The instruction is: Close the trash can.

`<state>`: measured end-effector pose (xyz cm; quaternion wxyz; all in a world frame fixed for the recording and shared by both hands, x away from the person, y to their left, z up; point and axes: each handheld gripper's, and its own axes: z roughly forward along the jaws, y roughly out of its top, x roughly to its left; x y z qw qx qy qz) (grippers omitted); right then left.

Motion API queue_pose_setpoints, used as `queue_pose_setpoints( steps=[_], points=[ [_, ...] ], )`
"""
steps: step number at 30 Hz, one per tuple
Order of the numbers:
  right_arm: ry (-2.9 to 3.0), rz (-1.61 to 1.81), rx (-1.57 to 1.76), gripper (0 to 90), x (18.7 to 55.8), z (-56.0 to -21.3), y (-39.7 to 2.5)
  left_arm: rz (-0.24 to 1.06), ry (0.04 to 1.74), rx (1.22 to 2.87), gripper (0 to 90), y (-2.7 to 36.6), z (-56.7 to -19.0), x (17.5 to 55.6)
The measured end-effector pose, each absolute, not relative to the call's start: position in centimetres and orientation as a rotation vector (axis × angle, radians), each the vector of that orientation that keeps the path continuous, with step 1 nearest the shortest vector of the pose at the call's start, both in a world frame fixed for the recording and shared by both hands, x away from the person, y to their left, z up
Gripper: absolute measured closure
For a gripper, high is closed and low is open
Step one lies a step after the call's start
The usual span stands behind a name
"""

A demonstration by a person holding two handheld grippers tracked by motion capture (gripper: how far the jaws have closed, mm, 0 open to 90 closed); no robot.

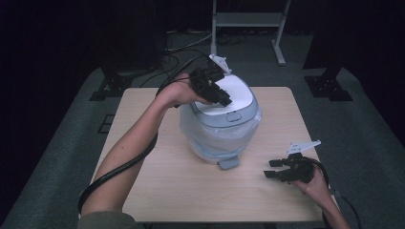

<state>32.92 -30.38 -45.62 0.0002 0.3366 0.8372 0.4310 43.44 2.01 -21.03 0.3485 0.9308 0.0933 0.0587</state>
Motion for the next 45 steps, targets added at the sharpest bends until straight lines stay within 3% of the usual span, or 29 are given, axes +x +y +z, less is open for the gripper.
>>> queue_pose_setpoints(
  steps=[20, 23, 26, 30, 45],
  points=[
    [2.634, 1.35, 1.061, 38.2, 33.1, -45.8, -30.3, 0.167, 0.272, 2.398, 84.5, 2.2, -21.6, 42.9],
    [2.631, 1.351, 1.062, 38.2, 33.1, -45.7, -30.4, 0.159, 0.253, 2.391, 80.4, 2.2, -21.6, 42.8],
    [2.628, 1.354, 1.064, 38.2, 33.1, -45.7, -30.4, 0.113, 0.241, 2.389, 69.4, 2.3, -21.5, 42.8],
    [2.629, 1.353, 1.063, 38.1, 33.1, -45.7, -30.4, 0.116, 0.259, 2.37, 61.6, 2.6, -21.3, 42.7],
    [2.612, 1.353, 1.069, 37.8, 32.9, -45.4, -30.5, 0.181, 0.268, 2.387, 53.6, 5.0, -20.1, 40.7]
  ],
)
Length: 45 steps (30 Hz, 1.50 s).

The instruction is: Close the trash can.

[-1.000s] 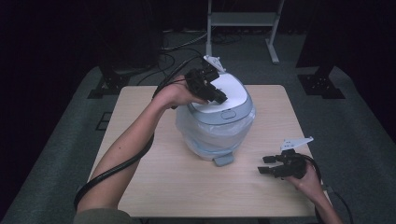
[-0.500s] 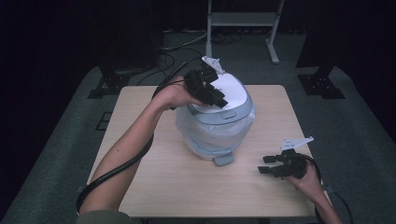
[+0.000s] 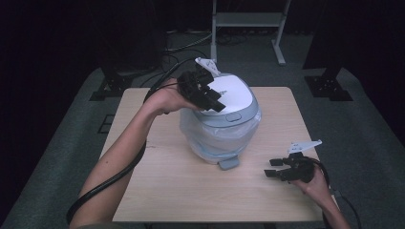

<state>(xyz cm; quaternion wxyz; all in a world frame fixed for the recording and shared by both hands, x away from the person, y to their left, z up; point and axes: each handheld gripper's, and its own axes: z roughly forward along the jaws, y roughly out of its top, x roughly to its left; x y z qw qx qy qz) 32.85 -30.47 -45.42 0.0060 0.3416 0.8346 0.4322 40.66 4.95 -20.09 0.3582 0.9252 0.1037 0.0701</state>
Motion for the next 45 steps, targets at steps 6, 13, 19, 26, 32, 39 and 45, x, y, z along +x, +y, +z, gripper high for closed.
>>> queue_pose_setpoints(
  steps=[6, 13, 19, 26, 32, 39, 45],
  points=[
    [2.605, 1.355, 1.069, 37.8, 32.8, -45.5, -30.6, 0.206, 0.282, 2.388, 52.4, 6.2, -19.9, 40.0],
    [2.604, 1.352, 1.074, 37.5, 32.9, -45.5, -30.6, 0.217, 0.31, 2.374, 50.7, 7.9, -20.3, 39.3],
    [2.608, 1.354, 1.069, 37.3, 33.0, -45.5, -30.5, 0.231, 0.34, 2.369, 49.8, 9.6, -20.9, 38.7],
    [2.606, 1.355, 1.074, 37.2, 33.1, -45.5, -30.4, 0.246, 0.381, 2.345, 48.8, 12.1, -21.7, 37.8],
    [2.6, 1.353, 1.077, 36.9, 33.1, -45.5, -30.5, 0.256, 0.414, 2.32, 47.7, 13.8, -22.3, 37.2],
    [2.595, 1.355, 1.077, 36.8, 33.1, -45.5, -30.6, 0.274, 0.441, 2.296, 44.8, 15.3, -23.2, 36.5],
    [2.591, 1.358, 1.081, 36.8, 33.1, -45.4, -30.7, 0.271, 0.461, 2.282, 41.9, 16.2, -24.1, 36.0]
  ],
)
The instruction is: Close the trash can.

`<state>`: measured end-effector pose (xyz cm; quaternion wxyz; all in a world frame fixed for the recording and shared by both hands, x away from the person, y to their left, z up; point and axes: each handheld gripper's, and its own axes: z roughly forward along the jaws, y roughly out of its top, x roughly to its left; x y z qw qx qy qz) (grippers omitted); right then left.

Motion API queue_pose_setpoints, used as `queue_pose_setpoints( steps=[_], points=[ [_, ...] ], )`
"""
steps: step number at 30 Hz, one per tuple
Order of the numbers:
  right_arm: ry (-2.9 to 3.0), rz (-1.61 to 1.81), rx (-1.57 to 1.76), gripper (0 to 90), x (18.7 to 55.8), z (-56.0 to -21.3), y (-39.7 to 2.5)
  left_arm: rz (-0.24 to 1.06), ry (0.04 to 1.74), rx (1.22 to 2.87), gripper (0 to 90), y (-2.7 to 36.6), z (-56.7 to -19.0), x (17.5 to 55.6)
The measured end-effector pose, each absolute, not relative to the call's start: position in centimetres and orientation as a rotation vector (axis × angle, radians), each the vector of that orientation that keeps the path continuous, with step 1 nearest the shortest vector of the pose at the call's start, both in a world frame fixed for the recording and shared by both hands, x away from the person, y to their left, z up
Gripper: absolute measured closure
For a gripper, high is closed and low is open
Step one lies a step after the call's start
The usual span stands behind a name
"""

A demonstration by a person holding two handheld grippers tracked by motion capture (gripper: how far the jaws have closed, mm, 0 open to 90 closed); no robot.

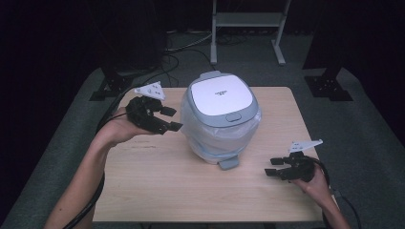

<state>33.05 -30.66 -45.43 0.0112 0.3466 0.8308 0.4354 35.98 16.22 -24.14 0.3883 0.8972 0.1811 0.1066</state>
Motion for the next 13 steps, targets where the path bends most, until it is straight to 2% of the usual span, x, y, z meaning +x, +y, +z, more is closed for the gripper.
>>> queue_pose_setpoints(
  steps=[13],
  points=[
    [2.593, 1.359, 1.081, 36.7, 33.0, -45.5, -30.6, 0.262, 0.509, 2.267, 37.7, 18.1, -26.8, 35.1]
  ],
)
